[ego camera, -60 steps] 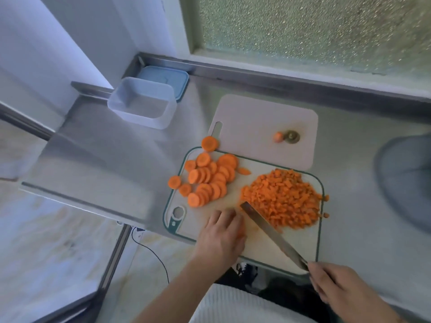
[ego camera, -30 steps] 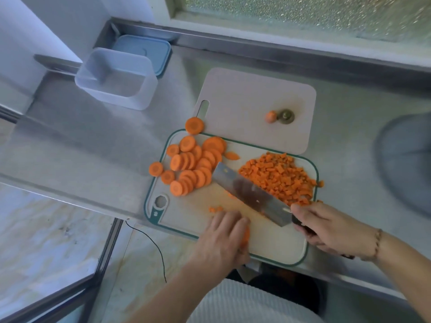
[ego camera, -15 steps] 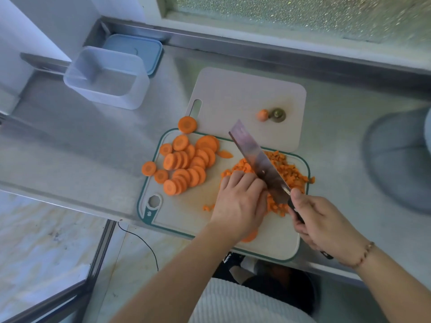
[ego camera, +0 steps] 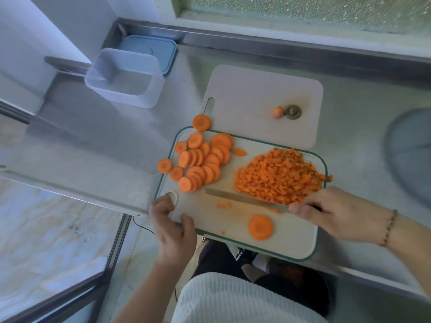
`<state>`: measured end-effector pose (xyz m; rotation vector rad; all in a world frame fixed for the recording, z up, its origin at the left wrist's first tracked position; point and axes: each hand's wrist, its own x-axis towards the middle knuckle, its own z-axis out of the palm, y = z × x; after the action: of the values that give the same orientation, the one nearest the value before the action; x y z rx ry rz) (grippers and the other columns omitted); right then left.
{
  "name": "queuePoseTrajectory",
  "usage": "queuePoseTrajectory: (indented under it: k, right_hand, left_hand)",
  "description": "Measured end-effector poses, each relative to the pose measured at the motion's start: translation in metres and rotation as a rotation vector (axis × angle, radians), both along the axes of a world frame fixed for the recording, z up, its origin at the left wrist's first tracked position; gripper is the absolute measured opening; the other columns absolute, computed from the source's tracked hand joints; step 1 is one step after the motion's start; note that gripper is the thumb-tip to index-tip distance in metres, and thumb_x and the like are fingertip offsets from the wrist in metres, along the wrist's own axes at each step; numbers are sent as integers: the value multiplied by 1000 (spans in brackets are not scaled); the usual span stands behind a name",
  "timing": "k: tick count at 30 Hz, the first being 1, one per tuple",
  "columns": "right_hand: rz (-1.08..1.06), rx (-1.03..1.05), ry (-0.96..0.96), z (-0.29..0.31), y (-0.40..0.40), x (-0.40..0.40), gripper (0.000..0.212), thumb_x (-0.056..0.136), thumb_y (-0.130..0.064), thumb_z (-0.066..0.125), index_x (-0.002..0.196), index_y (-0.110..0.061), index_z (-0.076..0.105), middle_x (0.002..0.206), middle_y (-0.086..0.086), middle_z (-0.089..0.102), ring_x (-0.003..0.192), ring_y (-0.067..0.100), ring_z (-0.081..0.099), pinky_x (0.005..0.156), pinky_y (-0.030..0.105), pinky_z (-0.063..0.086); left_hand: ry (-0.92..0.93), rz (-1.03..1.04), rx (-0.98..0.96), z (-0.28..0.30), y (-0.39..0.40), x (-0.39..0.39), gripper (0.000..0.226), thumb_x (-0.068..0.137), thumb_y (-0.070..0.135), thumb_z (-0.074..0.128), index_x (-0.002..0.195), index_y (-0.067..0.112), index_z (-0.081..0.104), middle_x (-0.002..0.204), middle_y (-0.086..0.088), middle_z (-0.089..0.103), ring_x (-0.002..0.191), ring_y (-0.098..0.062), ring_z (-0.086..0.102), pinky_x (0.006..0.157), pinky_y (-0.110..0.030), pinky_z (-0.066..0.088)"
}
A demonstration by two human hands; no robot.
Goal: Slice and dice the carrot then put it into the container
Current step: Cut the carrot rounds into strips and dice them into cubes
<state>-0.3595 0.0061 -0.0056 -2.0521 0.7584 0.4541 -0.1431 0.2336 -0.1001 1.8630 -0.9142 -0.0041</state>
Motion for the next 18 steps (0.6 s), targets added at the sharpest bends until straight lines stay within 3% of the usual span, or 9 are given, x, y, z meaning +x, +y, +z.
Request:
queuePoseTrajectory:
  k: [5,9,12,15,18]
  right_hand:
    - [195,58,110,-9,-9,13,84,65,-98,20,54,-16,36,50,-4,31,47,13,30,48,34,30]
    - [198,52,150,-13,-5,20,82,63,-97,22,53,-16,35,48,-4,29,44,13,30,46,30,27]
    - [140,20,159,-13,-5,20,75,69,-90,25,53,-17,36,49,-3,31,45,14,32,48,32,30]
    - [62,-14,144,-8,-8,15,71,74,-84,25,55,-17,40,49,-3,33,46,13,34,50,30,33]
    - [-24,27,122,-2,-7,8,63,79,-72,30,55,-14,41,47,-5,35,45,11,34,51,25,34]
  left_hand:
    - [43,124,-29,-6,12,0,47,63,-14,40,101,13,33,101,-15,37,93,-30,38,88,-36,35]
    - [3,77,-61,-7,13,-5,39,72,-10,44,103,11,35,105,-11,38,105,-14,43,96,-26,35]
    - [-72,-82,-62,-9,14,-13,24,84,1,52,103,11,40,108,-1,40,109,-9,45,93,-26,40]
    - [-202,-361,49,-8,7,-31,20,86,7,63,101,13,50,107,-3,52,97,-24,54,80,-42,49]
    - [-321,-558,253,-8,-13,-56,32,87,30,73,112,18,57,119,-3,58,103,-31,57,90,-43,48]
